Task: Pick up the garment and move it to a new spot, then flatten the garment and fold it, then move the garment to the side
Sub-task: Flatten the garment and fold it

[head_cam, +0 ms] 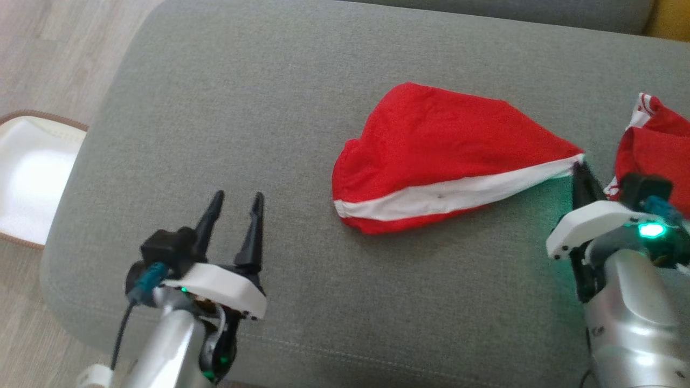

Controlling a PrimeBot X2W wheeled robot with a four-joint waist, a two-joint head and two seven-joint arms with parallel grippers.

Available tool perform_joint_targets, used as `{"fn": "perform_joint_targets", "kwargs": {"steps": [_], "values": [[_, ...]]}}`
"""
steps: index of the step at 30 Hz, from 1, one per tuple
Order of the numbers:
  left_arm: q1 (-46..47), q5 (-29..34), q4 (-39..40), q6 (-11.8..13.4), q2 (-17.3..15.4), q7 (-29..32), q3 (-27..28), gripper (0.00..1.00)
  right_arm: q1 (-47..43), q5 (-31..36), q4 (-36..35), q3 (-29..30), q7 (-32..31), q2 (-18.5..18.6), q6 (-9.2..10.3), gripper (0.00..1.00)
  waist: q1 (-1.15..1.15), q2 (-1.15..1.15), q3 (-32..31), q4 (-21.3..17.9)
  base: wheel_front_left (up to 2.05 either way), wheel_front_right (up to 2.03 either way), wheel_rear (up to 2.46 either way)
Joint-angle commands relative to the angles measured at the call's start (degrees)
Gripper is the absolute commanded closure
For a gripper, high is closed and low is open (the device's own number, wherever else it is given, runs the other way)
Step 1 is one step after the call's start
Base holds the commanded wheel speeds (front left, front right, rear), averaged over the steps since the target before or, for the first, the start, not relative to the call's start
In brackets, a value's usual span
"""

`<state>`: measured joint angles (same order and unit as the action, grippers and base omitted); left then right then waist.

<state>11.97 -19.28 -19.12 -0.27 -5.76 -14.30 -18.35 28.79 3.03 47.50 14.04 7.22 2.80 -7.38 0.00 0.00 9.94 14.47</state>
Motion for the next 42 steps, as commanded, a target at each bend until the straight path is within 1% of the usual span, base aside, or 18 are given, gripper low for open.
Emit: {"fn": "perform_joint_targets", "kwargs": {"steps": [1,6,11,16,19,23,26,31,37,42], "values": [[1.9,0.3,1.2,-0.6,0.0,-0.7,1.2,0.00,2.1,1.0,-2.2,-0.1,0.2,0.1,-0.11,1.00,0.00,0.00,0.0,-0.4,0.00,0.00,0.00],[2.0,0.3,-0.2,-2.5,1.2,-0.7,-1.5,0.00,2.5,3.2,-3.4,3.7,-0.7,0.1,-0.11,1.00,0.00,0.00,0.2,-1.2,0.00,0.00,0.00],[2.5,-0.6,-3.3,-5.1,2.0,-0.4,-6.2,0.00,3.0,2.4,-3.1,3.5,-1.0,0.1,-0.11,1.00,0.00,0.00,0.7,-2.1,0.00,0.00,0.00],[4.3,-2.5,-6.4,-6.5,2.4,0.9,-10.4,0.00,3.6,1.2,-2.3,1.8,-0.7,0.1,-0.11,1.00,0.00,0.00,1.3,-3.1,0.00,0.00,0.00],[6.0,-3.1,-8.6,-6.7,2.4,1.5,-11.8,0.00,3.9,0.5,-2.1,0.7,-0.7,0.1,-0.11,1.00,0.00,0.00,1.7,-3.8,0.00,0.00,0.00],[8.2,-6.0,-11.5,-7.0,2.6,2.4,-12.8,0.00,4.1,-0.3,-2.3,-0.6,-0.7,0.1,-0.11,1.00,0.00,0.00,2.2,-4.7,0.00,0.00,0.00],[10.1,-6.8,-13.7,-7.1,2.6,3.0,-13.9,0.00,4.2,-0.9,-2.5,-1.5,-0.9,0.1,-0.11,1.00,0.00,0.00,2.5,-5.3,0.00,0.00,0.00],[11.7,-7.9,-15.6,-7.2,2.6,3.2,-16.0,0.00,4.1,-1.3,-3.0,-1.9,-1.0,0.1,-0.11,1.00,0.00,0.00,2.9,-5.9,0.00,0.00,0.00],[13.1,-10.0,-16.9,-7.2,2.0,2.2,-19.3,0.00,3.9,-1.8,-3.5,-2.5,-1.3,0.1,-0.11,1.00,0.00,0.00,3.1,-6.5,0.00,0.00,0.00],[14.2,-11.6,-17.9,-7.2,1.6,1.4,-21.0,0.00,3.7,-2.1,-3.8,-2.9,-1.5,0.1,-0.11,1.00,0.00,0.00,3.2,-6.8,0.00,0.00,0.00]]}}
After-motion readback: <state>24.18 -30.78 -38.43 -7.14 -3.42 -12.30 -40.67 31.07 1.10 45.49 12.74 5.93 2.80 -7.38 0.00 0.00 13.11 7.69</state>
